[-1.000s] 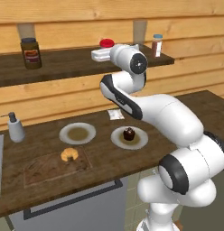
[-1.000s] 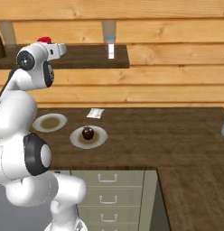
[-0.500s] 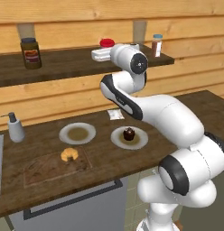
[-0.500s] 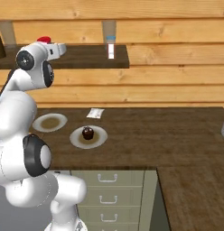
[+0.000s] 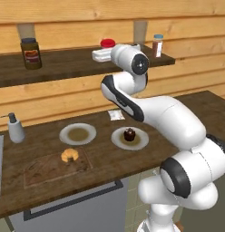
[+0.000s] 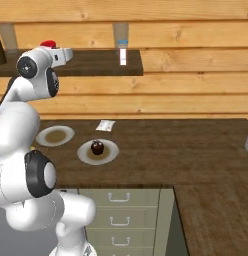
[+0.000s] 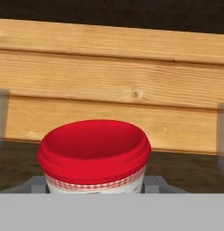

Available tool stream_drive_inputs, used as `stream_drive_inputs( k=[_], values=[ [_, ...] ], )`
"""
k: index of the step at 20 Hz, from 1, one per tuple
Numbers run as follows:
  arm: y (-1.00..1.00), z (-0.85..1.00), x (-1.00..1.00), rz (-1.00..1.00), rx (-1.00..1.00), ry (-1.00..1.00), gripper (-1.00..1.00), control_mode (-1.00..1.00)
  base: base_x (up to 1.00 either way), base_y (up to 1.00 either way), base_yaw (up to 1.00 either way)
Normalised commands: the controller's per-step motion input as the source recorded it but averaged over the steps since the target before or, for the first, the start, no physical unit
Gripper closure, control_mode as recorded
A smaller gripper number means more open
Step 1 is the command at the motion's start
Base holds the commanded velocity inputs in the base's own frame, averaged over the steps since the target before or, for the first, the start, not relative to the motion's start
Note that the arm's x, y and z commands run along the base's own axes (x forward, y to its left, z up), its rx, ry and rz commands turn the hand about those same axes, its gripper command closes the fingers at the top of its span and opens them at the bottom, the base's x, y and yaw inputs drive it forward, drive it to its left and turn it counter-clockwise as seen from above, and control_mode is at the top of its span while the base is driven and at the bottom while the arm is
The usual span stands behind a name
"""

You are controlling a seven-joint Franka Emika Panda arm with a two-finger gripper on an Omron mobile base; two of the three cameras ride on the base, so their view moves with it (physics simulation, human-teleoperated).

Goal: From the different types of pastries on the counter, select a croissant and place it on the cutting board. Then retrieve a jar of jam from the cabinet and place it alongside the croissant on the cutting board.

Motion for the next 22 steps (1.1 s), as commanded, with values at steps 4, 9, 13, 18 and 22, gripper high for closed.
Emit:
stream_drive_inputs(
  k=[4,9,13,18,22],
  values=[
    [0.00,0.10,-0.94,0.00,0.00,-0.13,1.00,-1.00,0.00,0.00,0.00],
    [0.00,0.10,-1.00,0.00,0.00,-0.16,1.00,-1.00,0.00,0.00,0.00],
    [0.00,0.00,-1.00,-0.07,0.00,-0.03,1.00,-1.00,0.00,0.00,0.00],
    [0.09,0.00,-1.00,-0.21,0.00,0.04,1.00,-1.00,0.00,0.00,0.00],
    [0.20,-0.12,-1.00,-0.35,0.00,0.18,1.00,-1.00,0.00,0.00,0.00]
  ],
)
